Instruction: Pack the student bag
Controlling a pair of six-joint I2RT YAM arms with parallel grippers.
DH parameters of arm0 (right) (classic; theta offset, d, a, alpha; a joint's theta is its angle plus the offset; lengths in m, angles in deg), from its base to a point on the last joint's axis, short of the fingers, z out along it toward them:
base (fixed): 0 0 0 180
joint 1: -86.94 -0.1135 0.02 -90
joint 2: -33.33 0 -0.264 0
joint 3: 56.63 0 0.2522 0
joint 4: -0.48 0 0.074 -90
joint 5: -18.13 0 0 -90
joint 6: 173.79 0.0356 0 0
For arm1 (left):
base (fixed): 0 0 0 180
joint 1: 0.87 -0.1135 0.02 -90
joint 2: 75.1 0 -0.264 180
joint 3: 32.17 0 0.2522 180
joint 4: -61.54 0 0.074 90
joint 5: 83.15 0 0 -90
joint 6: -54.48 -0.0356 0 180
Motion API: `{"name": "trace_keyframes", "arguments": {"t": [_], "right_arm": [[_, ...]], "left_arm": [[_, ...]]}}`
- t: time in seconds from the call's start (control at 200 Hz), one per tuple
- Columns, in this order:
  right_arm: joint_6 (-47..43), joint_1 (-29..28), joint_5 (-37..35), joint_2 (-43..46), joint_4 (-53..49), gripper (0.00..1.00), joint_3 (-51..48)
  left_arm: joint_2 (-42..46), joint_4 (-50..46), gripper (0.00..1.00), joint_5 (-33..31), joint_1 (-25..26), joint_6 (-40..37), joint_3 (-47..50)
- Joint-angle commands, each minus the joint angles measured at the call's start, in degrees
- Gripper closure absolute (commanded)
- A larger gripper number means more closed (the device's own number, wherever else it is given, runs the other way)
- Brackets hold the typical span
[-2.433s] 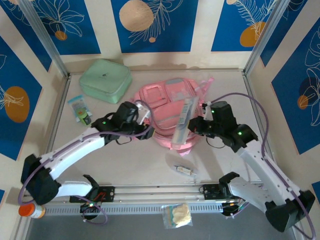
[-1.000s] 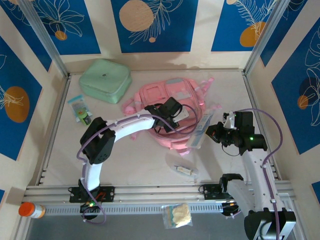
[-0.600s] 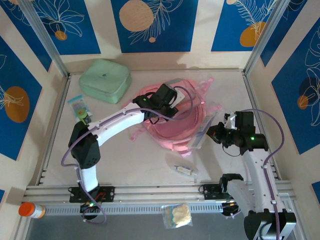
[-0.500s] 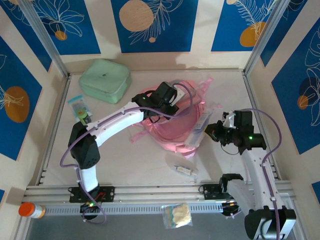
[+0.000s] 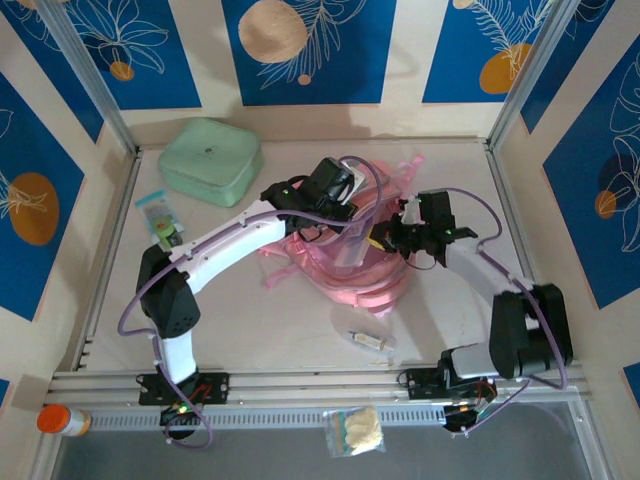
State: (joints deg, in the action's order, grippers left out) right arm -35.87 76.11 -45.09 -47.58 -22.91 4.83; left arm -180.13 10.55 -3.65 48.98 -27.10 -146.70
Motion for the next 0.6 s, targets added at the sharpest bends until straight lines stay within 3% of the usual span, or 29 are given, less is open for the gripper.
{"name": "trace_keyframes", "arguments": {"t": [0.0,0.14,0.33,0.415,0.595], "right_arm": [[-5.8,0.8,3.3,-4.7,-0.8,0.97,6.1],[-8.8,2.8,4.1,-10.5,-4.9,0.90,10.5],[-13.2,4.8,-4.1,-10.2,-16.2,0.63,14.9],[-13.8,3.9,-8.6,-5.9,-18.0,0.60,13.1],[-10.0,-3.6,-18.9,1.8,-21.2,0.60,6.2]], "left_arm": [[4.2,3.6,1.00,-1.4,-0.2,1.8,-2.5],[4.3,3.8,1.00,-1.0,-0.2,1.8,-2.3],[4.5,4.4,1.00,0.1,-0.2,2.2,-1.7],[4.7,4.6,1.00,0.2,-0.2,2.1,-1.7],[5.4,6.0,1.00,0.9,-0.2,2.5,-0.6]]}}
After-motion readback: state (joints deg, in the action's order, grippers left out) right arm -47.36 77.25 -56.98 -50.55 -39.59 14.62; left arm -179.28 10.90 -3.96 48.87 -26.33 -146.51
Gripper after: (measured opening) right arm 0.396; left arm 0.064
